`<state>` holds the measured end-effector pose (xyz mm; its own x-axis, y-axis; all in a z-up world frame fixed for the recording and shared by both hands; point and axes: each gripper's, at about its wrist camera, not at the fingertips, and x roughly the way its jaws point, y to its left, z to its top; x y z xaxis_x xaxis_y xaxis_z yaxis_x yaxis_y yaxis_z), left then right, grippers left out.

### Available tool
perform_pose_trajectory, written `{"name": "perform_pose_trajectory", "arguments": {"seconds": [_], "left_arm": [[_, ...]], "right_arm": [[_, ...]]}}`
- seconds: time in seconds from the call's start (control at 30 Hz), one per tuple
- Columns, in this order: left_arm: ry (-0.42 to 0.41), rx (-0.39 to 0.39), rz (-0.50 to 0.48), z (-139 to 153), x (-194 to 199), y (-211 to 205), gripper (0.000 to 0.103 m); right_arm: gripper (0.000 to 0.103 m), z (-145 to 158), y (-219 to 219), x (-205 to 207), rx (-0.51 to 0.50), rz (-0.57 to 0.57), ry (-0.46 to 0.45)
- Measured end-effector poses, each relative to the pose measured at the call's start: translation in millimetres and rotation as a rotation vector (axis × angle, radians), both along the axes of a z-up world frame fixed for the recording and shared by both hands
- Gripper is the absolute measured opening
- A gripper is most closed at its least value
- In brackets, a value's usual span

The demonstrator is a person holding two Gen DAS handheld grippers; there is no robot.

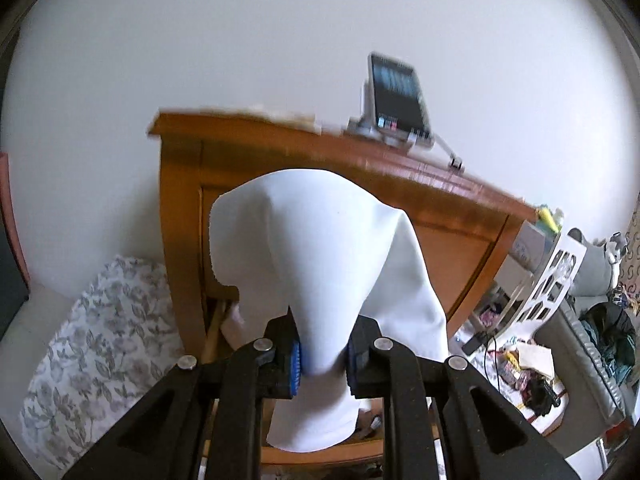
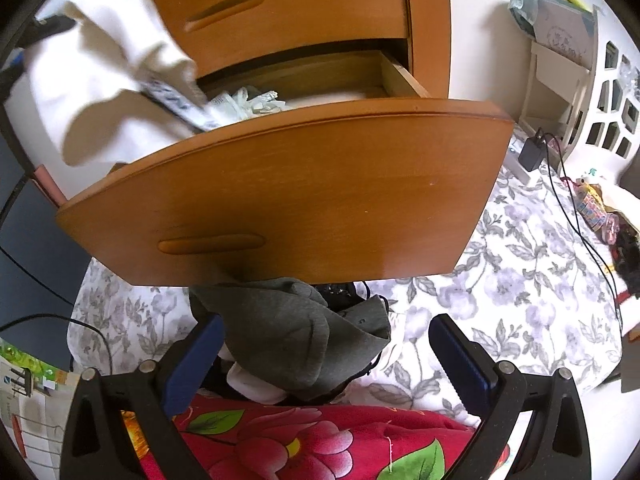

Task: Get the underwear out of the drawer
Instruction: 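Lift the white garment up out of the drawer with the left tool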

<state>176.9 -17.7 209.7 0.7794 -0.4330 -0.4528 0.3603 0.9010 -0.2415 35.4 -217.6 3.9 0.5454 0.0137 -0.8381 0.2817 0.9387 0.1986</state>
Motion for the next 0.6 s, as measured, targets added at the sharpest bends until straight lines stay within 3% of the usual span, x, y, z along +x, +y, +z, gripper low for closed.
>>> {"name": "perform_pose_trajectory", "arguments": {"seconds": [0.4, 0.6], "left_arm": [[-0.177, -0.127, 0.07, 80.0, -54.6, 54.0, 0.017], [-0.264, -0.142, 0.075, 114.1, -90.3, 75.0, 0.017]], "right_arm": [[0.103, 2.2, 0.1, -2.2, -0.013, -0.014, -0.001], [0.103, 3.1, 0.8, -2.9, -0.02, -0.017, -0.002]]}}
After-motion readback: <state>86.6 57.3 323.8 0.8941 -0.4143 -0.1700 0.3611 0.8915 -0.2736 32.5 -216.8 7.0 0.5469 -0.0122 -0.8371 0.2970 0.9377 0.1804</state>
